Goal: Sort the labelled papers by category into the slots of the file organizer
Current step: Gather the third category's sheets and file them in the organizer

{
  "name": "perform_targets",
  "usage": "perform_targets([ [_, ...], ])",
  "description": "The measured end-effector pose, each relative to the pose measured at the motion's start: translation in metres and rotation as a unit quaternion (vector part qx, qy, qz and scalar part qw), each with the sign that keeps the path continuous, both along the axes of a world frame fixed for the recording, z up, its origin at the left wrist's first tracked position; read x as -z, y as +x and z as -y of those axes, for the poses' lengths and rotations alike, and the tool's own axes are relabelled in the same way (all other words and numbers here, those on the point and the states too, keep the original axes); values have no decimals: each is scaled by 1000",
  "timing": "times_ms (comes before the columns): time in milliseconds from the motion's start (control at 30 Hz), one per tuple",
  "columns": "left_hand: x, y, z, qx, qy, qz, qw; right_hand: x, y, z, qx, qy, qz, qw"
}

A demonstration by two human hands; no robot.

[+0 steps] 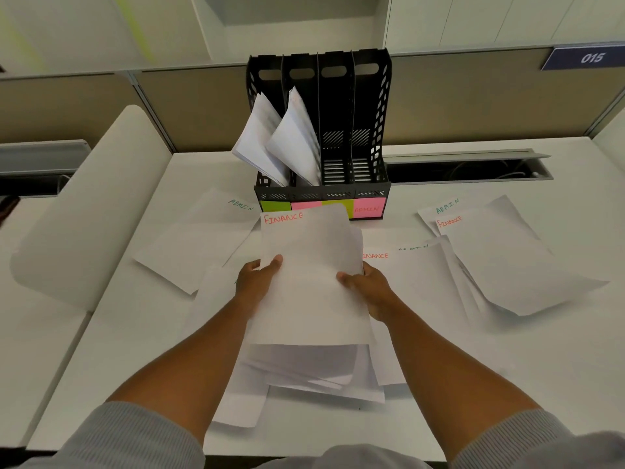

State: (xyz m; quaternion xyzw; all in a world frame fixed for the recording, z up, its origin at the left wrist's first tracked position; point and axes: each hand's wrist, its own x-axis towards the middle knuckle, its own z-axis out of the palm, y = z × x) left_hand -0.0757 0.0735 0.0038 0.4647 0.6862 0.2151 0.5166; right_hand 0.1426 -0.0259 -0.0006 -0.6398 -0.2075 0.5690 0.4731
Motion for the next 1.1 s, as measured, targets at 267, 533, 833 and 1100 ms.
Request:
perform_targets([
  [267,-3,4,0,68,-76,62,993,-1,-7,-12,87,-24,25,996],
  [533,2,7,2,73,-44,0,996,14,-2,-7,84,-109,383,913],
  [833,11,3,-1,54,-62,22,996,28,2,19,-106,-210,606,759],
  [1100,6,15,-3,75,-114,44,990,17,5,10,-66,-137,578,802],
])
